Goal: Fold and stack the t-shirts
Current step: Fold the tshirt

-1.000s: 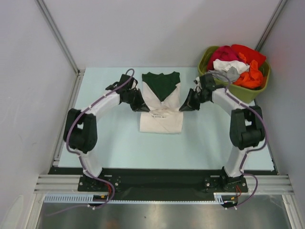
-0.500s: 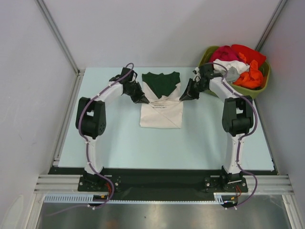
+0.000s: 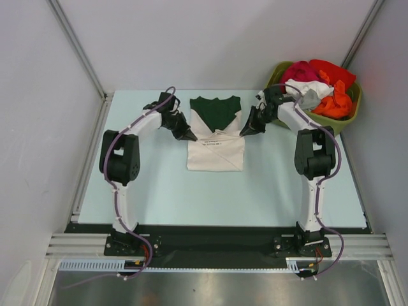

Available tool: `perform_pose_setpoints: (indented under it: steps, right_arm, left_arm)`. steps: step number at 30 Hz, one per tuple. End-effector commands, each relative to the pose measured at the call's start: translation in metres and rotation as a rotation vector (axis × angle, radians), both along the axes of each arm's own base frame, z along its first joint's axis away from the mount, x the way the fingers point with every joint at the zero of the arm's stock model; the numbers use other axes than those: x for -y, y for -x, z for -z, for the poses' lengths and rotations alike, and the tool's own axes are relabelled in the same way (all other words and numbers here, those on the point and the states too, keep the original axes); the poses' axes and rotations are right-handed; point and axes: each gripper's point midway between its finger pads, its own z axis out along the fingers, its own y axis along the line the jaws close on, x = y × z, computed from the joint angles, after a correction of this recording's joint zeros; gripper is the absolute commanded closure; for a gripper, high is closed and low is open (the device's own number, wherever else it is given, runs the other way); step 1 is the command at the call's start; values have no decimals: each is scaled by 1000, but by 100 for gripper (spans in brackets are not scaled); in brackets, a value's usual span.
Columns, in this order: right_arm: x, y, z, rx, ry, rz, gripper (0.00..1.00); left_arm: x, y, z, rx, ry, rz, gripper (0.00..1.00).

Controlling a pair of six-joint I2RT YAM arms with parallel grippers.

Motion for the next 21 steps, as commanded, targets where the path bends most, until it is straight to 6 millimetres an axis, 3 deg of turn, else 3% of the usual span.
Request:
perform_pose_setpoints:
  steps: [1, 4, 5, 6, 7, 8, 9, 11, 12, 14, 15, 17, 21]
  right_arm:
    - [-13, 38, -48, 39, -15, -64, 100]
    - [-25, 83, -63, 40, -15, -121, 100]
    - [-22, 108, -47, -24, -1, -128, 100]
    - [-22, 121, -46, -37, 0, -129, 100]
    - [-25, 136, -60, -2, -11, -145, 100]
    - [-20, 160, -44, -64, 2, -147, 100]
    - [-20, 172, -47, -73, -5, -143, 100]
    - [-20, 200, -54, -68, -12, -157, 100]
    - [-15, 218, -44, -116, -5, -153, 100]
    - [-14, 243, -49, -125, -13, -167, 100]
    - [-11, 259, -38, -176, -5, -162, 100]
    - [-10, 282, -41, -176, -6, -179, 100]
    - [-12, 330, -25, -259, -14, -213, 100]
  left_arm:
    - [-1, 26, -66, 109, 46, 43, 100]
    - [-3, 65, -64, 75, 34, 79, 100]
    - [-4, 79, -77, 100, 41, 89, 99]
    - [-7, 102, -63, 52, 33, 96, 100]
    - [-6, 116, -62, 43, 32, 109, 100]
    - [-1, 134, -71, 63, 42, 138, 100]
    - [-4, 157, -54, 13, 28, 153, 100]
    - [0, 186, -49, -13, 30, 186, 100]
    - [-3, 206, -42, -42, 30, 187, 100]
    - [-5, 228, -37, -59, 25, 201, 100]
    - [-10, 245, -30, -80, 23, 198, 100]
    - [-19, 272, -13, -146, 12, 186, 100]
    - [-31, 308, 4, -208, 27, 165, 99]
